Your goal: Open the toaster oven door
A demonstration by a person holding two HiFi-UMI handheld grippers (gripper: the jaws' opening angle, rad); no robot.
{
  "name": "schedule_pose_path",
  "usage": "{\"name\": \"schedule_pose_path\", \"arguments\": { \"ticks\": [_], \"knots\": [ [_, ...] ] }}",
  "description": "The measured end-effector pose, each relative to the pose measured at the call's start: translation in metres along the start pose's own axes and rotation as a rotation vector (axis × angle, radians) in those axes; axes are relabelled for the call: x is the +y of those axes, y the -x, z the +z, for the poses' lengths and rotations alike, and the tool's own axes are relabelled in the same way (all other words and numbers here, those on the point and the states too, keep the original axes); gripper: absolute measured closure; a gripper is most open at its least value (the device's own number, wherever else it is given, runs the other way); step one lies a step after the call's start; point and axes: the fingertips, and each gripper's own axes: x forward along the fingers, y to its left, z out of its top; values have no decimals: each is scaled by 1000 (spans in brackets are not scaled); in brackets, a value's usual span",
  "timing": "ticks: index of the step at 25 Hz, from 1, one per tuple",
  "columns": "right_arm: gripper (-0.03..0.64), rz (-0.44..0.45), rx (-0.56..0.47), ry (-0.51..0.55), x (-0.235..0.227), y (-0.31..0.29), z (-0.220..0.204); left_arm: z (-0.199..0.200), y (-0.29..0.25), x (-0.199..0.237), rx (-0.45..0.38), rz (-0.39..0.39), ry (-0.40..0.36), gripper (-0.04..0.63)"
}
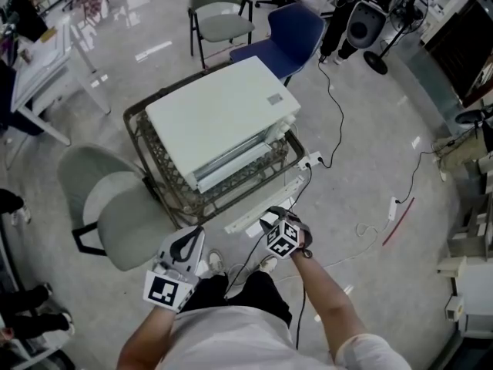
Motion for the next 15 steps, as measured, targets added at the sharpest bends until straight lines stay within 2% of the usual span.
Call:
{"name": "schedule_pose_path", "arguments": {
  "ticks": [15],
  "knots": [
    [440,8,14,-39,4,-8,-8,-6,3,-2,17,2,-2,574]
  ]
}}
